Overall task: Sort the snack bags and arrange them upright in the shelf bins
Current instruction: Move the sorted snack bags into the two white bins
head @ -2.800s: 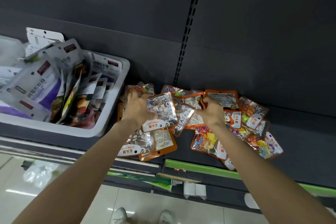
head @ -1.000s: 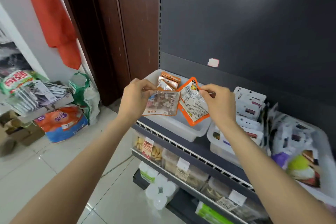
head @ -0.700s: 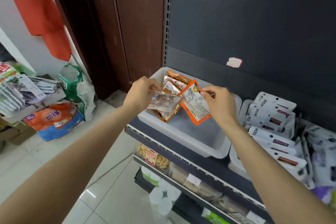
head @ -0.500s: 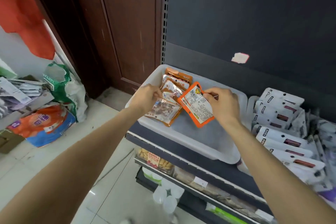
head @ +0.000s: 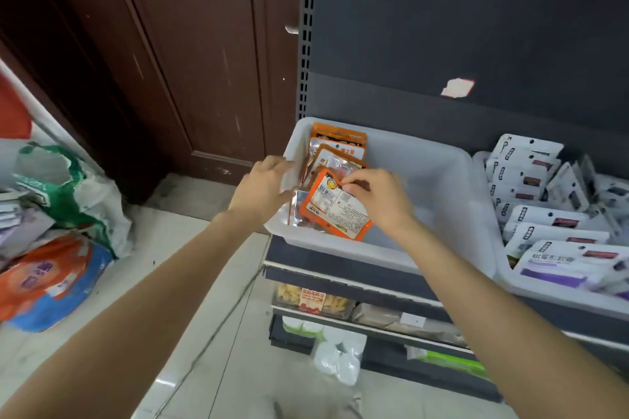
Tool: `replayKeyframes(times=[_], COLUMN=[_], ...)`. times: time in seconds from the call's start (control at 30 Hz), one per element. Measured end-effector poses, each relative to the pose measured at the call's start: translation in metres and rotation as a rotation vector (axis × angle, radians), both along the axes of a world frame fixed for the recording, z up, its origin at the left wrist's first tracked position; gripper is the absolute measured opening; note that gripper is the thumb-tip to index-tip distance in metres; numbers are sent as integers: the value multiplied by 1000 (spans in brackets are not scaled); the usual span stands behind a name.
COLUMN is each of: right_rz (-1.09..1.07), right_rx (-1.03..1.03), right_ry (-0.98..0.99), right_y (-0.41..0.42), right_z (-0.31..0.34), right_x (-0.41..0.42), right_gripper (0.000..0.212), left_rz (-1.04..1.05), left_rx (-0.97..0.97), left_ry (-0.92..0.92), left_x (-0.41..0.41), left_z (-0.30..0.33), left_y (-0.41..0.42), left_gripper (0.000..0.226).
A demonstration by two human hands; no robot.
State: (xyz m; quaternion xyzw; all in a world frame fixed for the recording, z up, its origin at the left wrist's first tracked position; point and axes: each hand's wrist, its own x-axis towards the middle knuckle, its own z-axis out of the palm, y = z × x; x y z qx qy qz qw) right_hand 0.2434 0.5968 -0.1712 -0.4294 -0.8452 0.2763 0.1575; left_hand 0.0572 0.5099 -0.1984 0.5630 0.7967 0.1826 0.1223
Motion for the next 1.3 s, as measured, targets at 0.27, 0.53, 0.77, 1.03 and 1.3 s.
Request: replayKeyframes(times=[0.27, 0.53, 0.77, 1.03, 1.3], right_rz=[28, -68, -323, -506, -651], right_rx=[22, 63, 196, 113, 47], right_ry=[-327, -157, 31, -176, -197], right_y=[-18, -29, -42, -52, -47], right_z=[-31, -2, 25, 29, 27], right_x=[-47, -18, 81, 268, 494], right_gripper=[29, 35, 23, 36, 33], left_rz=[-90, -120, -224, -415, -580], left_rx=[-87, 70, 230, 230, 108], left_ry=[-70, -2, 76, 154, -87], left_x=[-14, 8, 87, 269, 488], left_z=[7, 26, 43, 58, 59], left_y=[-18, -19, -6, 25, 55], left_gripper=[53, 35, 31, 35, 31])
